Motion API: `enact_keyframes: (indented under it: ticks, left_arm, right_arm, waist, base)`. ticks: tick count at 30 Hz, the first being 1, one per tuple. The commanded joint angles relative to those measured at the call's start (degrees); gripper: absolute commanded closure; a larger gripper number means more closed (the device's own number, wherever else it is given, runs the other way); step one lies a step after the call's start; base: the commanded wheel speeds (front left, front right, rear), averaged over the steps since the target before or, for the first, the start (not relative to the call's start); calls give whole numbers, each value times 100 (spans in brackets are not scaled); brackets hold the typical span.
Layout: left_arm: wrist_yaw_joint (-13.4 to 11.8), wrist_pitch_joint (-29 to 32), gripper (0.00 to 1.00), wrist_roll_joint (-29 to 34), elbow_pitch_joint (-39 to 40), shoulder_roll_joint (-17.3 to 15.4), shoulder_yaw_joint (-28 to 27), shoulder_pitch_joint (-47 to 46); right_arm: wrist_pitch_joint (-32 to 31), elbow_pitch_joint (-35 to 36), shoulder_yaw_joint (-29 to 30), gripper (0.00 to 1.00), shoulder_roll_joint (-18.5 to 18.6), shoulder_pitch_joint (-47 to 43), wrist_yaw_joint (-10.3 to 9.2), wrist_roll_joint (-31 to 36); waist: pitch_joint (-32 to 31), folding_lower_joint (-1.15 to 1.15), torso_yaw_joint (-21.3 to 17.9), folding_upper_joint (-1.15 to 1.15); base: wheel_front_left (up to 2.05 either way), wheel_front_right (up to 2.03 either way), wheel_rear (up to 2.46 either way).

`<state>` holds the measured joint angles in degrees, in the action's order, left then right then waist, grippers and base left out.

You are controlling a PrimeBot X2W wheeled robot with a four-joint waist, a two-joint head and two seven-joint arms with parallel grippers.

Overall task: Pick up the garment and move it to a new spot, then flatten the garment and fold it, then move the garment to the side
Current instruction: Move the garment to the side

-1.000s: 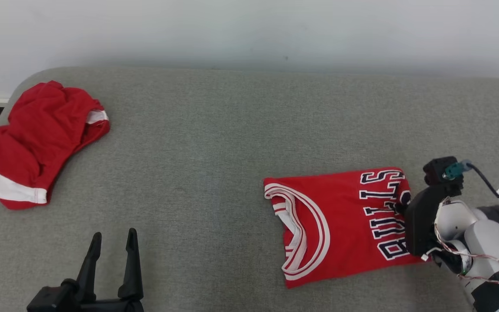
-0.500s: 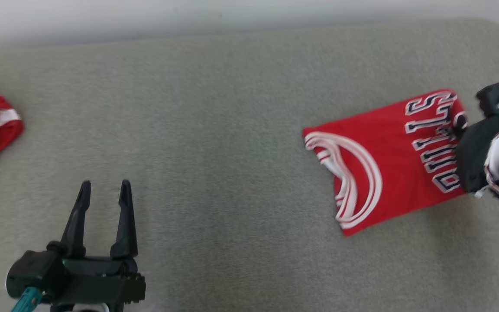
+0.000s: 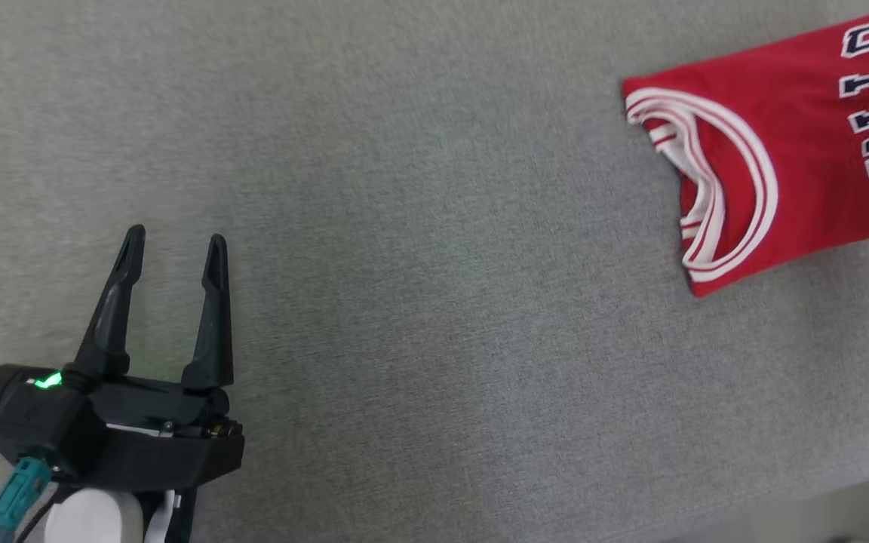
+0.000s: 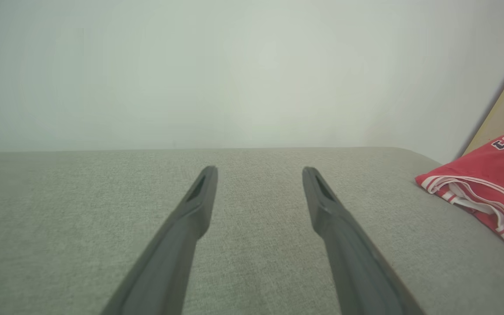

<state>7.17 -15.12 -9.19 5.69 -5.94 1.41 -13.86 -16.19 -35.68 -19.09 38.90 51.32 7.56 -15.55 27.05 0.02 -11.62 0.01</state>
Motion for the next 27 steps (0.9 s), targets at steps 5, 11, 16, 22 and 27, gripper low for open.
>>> enact_keyframes:
  ticks: [5, 11, 16, 22, 27]
  left_arm:
    - [26, 1, 0, 44, 103, -152, 25, -145]
    - [26, 1, 0, 26, 130, -222, 41, -176]
    - [26, 1, 0, 34, 134, -235, 24, -137]
    - [24, 1, 0, 36, 73, -189, 38, -147]
    - [25, 1, 0, -22, 19, -115, 15, -108]
  right_arm:
    - [403, -202, 45, 100, 155, 183, -13, 264]
    - [712, -423, 152, 100, 305, 288, -13, 535]
    - [923, -532, 177, 100, 191, 296, -13, 727]
    - [1118, -584, 162, 0, 79, 289, -13, 901]
    - [1423, -564, 146, 0, 25, 210, -13, 955]
  waist:
    - [500, -2, -300, -1]
    - [555, -2, -265, -1]
    - [529, -2, -243, -1]
    - [432, -2, -185, -1]
    - [253, -2, -83, -1]
  base:
    - [0, 0, 0]
    - [0, 0, 0]
    - [0, 0, 0]
    - [0, 0, 0]
    - [0, 0, 0]
